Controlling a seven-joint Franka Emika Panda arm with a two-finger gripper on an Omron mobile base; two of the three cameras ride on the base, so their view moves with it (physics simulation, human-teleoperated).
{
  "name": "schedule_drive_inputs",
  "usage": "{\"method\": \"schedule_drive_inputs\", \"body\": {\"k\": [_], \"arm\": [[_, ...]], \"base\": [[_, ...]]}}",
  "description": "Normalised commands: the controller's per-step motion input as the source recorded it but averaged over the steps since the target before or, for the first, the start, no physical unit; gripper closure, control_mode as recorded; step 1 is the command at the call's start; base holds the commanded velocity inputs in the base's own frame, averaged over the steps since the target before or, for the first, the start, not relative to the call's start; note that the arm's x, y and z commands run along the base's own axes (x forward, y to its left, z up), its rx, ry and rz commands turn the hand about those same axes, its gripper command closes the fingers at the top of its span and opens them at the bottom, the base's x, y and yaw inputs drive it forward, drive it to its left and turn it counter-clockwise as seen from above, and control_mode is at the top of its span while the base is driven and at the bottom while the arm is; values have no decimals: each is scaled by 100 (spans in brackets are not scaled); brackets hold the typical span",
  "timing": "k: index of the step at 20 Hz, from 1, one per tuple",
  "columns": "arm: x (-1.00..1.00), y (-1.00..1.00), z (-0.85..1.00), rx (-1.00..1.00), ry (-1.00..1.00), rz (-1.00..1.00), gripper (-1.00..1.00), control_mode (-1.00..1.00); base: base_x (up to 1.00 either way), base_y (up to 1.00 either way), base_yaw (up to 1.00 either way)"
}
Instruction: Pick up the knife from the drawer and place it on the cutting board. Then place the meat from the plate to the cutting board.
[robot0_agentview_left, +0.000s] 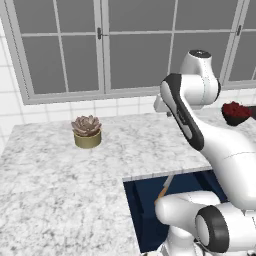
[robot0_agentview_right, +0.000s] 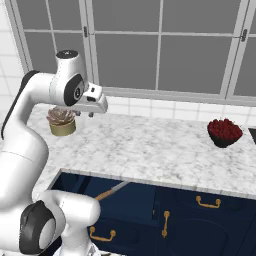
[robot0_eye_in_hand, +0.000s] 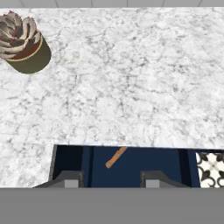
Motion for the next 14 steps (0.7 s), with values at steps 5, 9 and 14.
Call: {"method": "schedule_drive_inputs", "body": {"k": [5, 9, 14], "arm": [[-42, 1, -10, 1, 0, 0, -100, -100], [-100, 0, -20, 5, 0, 0, -100, -100], [-86, -14, -18, 1, 0, 0, -100, -100]], "base": [[0, 0, 0], [0, 0, 0], [0, 0, 0]]}}
